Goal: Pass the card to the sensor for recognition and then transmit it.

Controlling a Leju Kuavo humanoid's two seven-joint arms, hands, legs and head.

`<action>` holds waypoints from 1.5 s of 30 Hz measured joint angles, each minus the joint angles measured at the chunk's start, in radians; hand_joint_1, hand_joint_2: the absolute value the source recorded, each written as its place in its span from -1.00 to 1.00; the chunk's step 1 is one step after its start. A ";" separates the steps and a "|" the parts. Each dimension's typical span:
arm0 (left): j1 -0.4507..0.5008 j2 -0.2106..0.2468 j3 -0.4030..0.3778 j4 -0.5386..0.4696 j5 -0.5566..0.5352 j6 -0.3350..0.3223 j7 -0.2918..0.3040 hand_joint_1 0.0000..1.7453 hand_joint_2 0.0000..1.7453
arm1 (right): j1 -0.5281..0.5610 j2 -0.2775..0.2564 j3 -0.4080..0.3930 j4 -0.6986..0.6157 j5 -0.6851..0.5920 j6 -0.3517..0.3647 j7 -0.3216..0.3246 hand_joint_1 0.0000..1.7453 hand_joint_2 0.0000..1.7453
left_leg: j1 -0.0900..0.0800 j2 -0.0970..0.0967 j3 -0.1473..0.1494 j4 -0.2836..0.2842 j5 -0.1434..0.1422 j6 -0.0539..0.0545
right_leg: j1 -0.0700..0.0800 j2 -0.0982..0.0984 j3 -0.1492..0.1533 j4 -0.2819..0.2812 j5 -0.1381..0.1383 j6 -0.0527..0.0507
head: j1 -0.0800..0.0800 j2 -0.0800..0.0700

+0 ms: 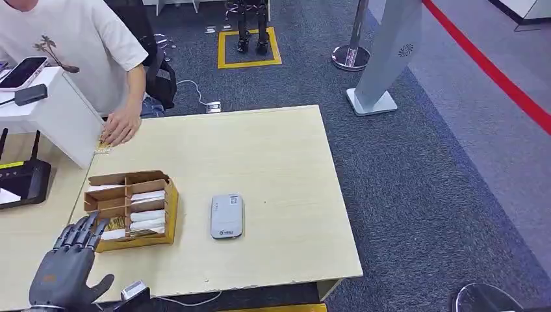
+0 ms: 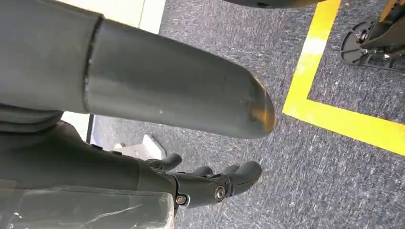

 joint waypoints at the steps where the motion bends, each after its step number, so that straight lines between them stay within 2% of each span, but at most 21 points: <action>1: -0.008 -0.003 0.000 0.008 0.005 0.000 -0.003 -1.00 1.00 | 0.000 0.000 0.000 0.000 0.005 0.000 0.001 -1.00 -1.00 | 0.000 0.000 0.000 0.000 0.000 0.000 | 0.000 0.000 0.000 0.000 0.000 0.000 | 0.000 0.000; 11: -0.093 -0.020 -0.001 0.075 0.021 -0.011 -0.020 -1.00 1.00 | -0.001 0.000 0.000 0.000 0.038 0.001 0.002 -1.00 -1.00 | 0.000 0.000 0.000 0.000 0.000 0.000 | 0.000 0.000 0.000 0.000 0.000 0.000 | 0.000 0.000; 25: -0.140 -0.031 -0.006 0.126 0.035 -0.011 -0.024 -1.00 1.00 | -0.002 0.000 0.000 0.000 0.057 0.007 0.004 -1.00 -1.00 | 0.000 0.000 0.000 0.000 0.000 0.000 | 0.000 0.000 0.000 0.000 0.000 0.000 | 0.000 0.000; 34: -0.169 -0.029 -0.053 0.158 0.115 -0.025 -0.033 -1.00 1.00 | -0.002 0.000 0.000 0.000 0.074 0.013 0.004 -1.00 -1.00 | 0.000 0.000 0.000 0.000 0.000 0.000 | 0.000 0.000 0.000 0.000 0.000 0.000 | 0.000 0.000; 45: -0.177 -0.030 -0.096 0.178 0.153 -0.025 -0.039 -1.00 1.00 | -0.003 0.000 0.000 0.000 0.091 0.012 0.004 -1.00 -1.00 | 0.000 0.000 0.000 0.000 0.000 0.000 | 0.000 0.000 0.000 0.000 0.000 0.000 | 0.000 0.000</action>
